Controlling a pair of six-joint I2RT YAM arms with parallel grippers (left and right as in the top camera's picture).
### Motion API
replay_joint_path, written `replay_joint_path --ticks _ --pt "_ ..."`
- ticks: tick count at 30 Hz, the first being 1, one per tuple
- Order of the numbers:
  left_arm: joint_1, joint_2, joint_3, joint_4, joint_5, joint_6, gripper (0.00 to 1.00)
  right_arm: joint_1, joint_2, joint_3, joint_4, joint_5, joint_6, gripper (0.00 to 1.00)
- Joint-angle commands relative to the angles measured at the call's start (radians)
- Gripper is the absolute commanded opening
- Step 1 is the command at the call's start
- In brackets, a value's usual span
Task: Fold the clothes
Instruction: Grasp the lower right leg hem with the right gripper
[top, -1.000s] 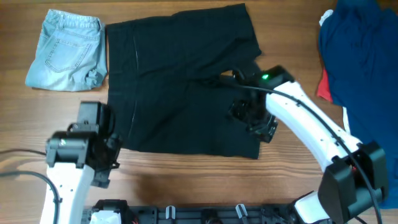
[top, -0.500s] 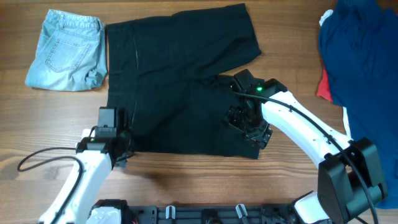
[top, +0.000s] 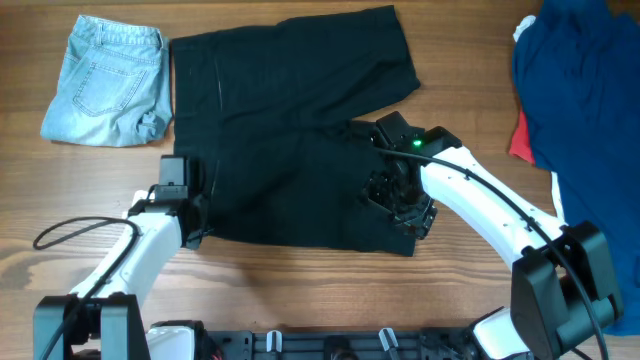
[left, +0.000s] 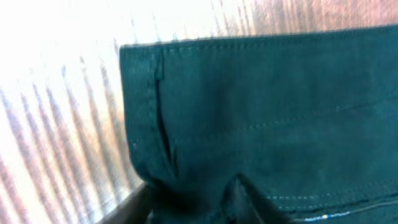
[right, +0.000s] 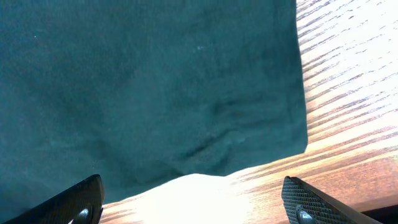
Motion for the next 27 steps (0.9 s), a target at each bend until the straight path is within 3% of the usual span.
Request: replay_joint_path --ticks 1,3,12,16,23,27 --pt "0.034 0.069 -0.061 0.013 0.036 0.090 0.17 0.004 -0.002 -0.009 -0.008 -0.009 -0.008 0.91" --pt "0.034 0.069 -0.061 0.019 0.042 0.135 0.04 0.005 -0.002 -0.009 -0.018 -0.010 -0.007 0.89" --pt "0.034 0.069 -0.061 0.034 0.115 0.134 0.04 0.090 0.030 -0.030 -0.001 -0.016 0.005 0.88" --pt "0.034 0.069 -0.061 0.035 0.129 0.134 0.04 0.097 0.040 -0.148 0.073 -0.009 0.134 0.91" --pt "0.034 0.069 -0.061 0.034 0.130 0.134 0.04 0.076 0.040 -0.225 0.134 0.006 0.177 0.91" --pt "0.034 0.069 -0.061 0.033 0.130 0.134 0.04 0.076 0.041 -0.240 0.174 0.064 0.214 0.83"
